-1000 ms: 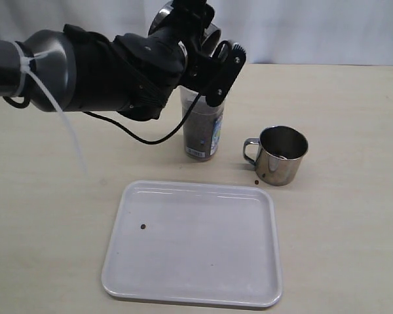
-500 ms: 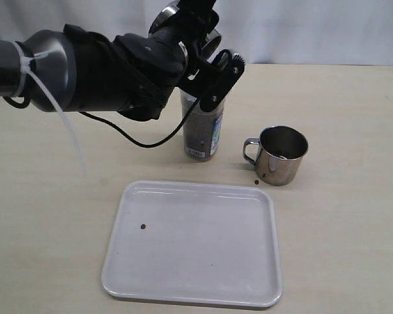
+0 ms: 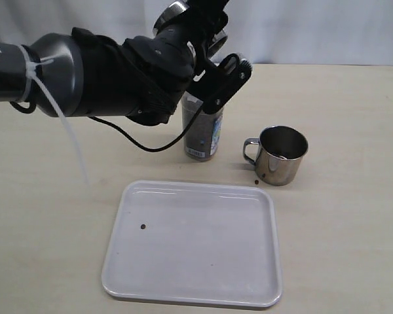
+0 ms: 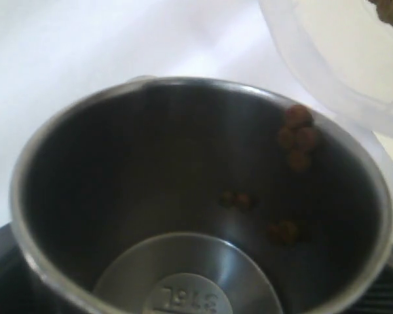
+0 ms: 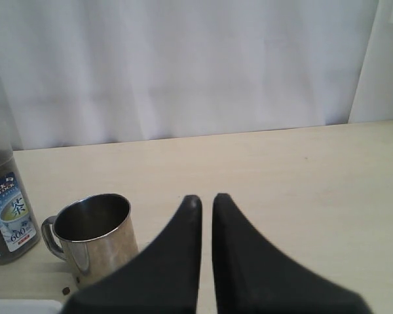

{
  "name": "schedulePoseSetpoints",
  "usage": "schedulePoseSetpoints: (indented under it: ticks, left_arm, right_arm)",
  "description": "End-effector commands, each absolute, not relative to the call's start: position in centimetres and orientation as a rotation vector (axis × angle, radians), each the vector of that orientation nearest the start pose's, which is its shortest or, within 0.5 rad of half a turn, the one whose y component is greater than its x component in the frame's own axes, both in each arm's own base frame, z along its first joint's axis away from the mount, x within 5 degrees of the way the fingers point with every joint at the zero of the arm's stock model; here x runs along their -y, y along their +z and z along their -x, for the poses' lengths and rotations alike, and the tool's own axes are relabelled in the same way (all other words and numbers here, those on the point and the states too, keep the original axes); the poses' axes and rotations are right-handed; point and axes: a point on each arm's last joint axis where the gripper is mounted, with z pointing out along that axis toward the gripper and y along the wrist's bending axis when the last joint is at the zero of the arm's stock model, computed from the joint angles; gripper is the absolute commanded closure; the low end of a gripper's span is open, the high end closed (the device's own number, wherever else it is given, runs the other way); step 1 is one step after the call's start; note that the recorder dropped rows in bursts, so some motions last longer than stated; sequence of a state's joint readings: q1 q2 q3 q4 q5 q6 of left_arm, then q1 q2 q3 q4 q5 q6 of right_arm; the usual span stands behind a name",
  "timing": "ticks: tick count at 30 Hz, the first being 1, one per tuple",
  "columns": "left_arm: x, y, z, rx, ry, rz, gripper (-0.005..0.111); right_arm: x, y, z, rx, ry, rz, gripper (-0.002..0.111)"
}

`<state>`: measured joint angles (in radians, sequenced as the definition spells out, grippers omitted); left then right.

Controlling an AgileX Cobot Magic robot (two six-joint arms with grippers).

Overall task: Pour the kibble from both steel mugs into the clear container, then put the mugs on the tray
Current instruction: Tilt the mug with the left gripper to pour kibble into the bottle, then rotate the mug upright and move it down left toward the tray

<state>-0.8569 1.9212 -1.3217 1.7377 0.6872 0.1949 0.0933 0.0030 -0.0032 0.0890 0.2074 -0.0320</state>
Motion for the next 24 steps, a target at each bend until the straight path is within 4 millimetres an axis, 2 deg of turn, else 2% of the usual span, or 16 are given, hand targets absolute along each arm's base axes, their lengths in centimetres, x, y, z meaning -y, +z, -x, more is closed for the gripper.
schedulePoseSetpoints:
  ticks: [1,10,13,24]
  left_arm:
    - [29.1,25.1,-32.0,-0.757,1.419,-1.972,0.107]
    - [29.8,26.2,-31.7,-0.758,1.442,-1.929,0.107]
    - [30.0,26.2,-31.5,-0.683,1.478,-1.978,0.107]
    - [30.1,26.0,-31.4,-0.599,1.511,-2.034,0.107]
  right_arm:
    - [-0.7,19.4,-5.5,-1.694,0.13,0.05,0.104]
    - [-0.7,19.4,-5.5,-1.694,0.13,0.05,0.104]
    - [-0.7,19.4,-5.5,-1.694,0.13,0.05,0.104]
    - [-0.7,19.4,-5.5,-1.694,0.13,0.05,0.104]
